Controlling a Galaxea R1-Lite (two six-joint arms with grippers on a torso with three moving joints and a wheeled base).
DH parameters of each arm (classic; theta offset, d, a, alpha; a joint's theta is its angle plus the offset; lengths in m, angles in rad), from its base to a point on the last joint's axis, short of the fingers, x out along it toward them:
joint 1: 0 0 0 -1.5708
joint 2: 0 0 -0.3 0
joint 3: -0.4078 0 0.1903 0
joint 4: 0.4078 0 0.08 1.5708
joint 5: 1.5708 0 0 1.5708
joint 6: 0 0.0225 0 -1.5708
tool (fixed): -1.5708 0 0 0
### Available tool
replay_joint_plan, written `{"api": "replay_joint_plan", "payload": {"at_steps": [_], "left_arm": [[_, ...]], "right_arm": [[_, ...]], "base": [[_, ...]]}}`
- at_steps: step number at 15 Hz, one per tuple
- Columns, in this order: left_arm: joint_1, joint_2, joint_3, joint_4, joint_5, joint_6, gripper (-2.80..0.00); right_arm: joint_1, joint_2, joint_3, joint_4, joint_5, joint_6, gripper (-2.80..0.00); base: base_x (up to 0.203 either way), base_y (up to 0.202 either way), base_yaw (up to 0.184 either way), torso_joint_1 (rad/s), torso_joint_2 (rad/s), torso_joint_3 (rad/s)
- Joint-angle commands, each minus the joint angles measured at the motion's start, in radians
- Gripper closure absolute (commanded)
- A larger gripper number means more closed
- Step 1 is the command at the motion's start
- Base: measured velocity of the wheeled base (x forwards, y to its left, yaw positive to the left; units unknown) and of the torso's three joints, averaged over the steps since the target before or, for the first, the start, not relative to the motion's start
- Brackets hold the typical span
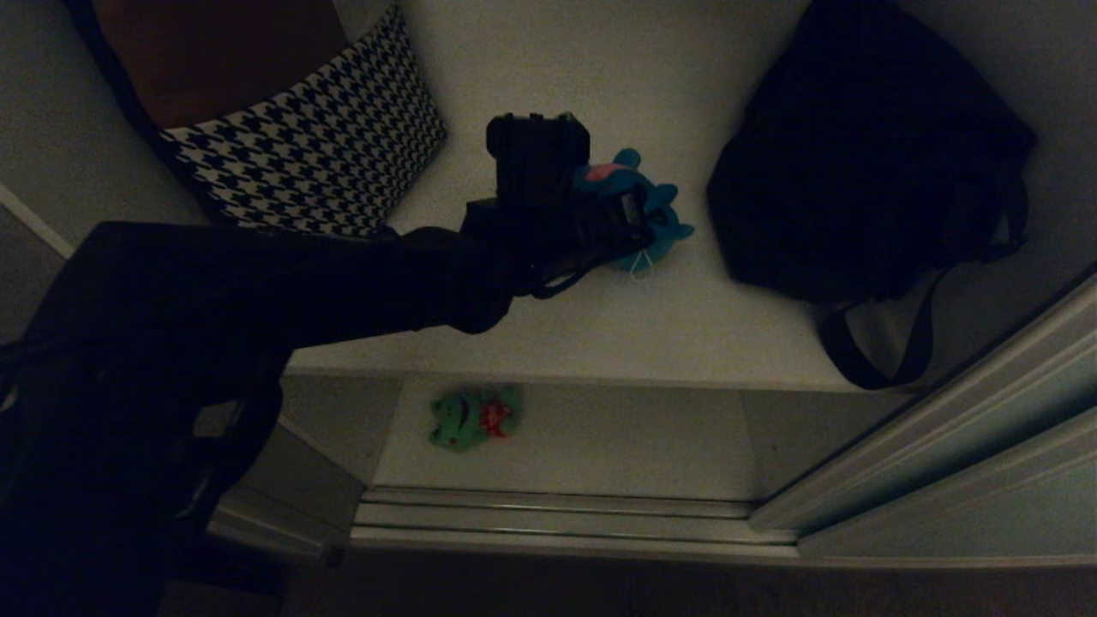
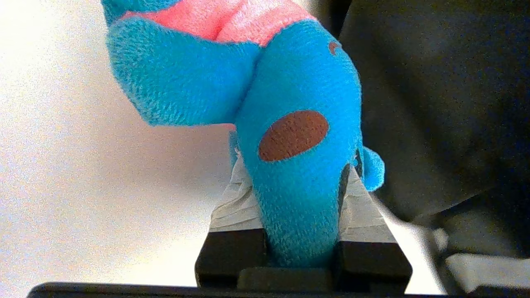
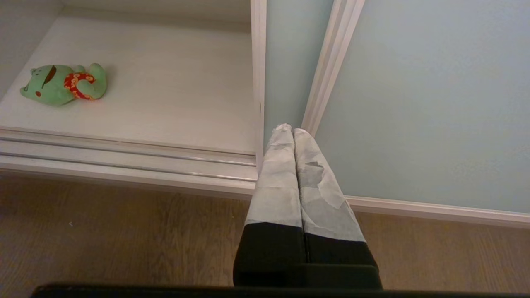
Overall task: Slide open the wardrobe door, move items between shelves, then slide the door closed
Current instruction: Place the blue doll on the lower shelf
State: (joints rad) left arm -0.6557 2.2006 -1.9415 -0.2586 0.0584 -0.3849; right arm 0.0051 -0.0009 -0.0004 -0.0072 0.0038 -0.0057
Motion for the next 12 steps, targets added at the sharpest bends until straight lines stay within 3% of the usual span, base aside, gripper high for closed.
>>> {"api": "replay_joint_plan", "payload": {"at_steps": [1, 4, 8, 12], "left_arm": [[0.0, -0.077, 0.001, 0.008, 0.016, 0.002, 0.0], [0.004, -0.179, 0.002, 0.112, 0.074, 0.029, 0.0], [0.034, -0.368, 0.029, 0.32, 0.084, 0.109, 0.0], [0.061, -0.682, 0.26, 0.452, 0.077, 0.222, 0.0]], "right_arm": [[0.0, 0.001, 0.0, 0.0, 0.001, 0.0, 0.0], [0.001, 0.001, -0.001, 0.0, 0.001, 0.0, 0.0], [0.001, 0.001, -0.001, 0.0, 0.001, 0.0, 0.0], [0.0, 0.0, -0.001, 0.0, 0.001, 0.0, 0.0]], "base": [[0.0, 0.0, 0.0, 0.0, 0.0, 0.0], [0.0, 0.0, 0.0, 0.0, 0.0, 0.0], [0.0, 0.0, 0.0, 0.0, 0.0, 0.0], [0.0, 0.0, 0.0, 0.0, 0.0, 0.0]]}}
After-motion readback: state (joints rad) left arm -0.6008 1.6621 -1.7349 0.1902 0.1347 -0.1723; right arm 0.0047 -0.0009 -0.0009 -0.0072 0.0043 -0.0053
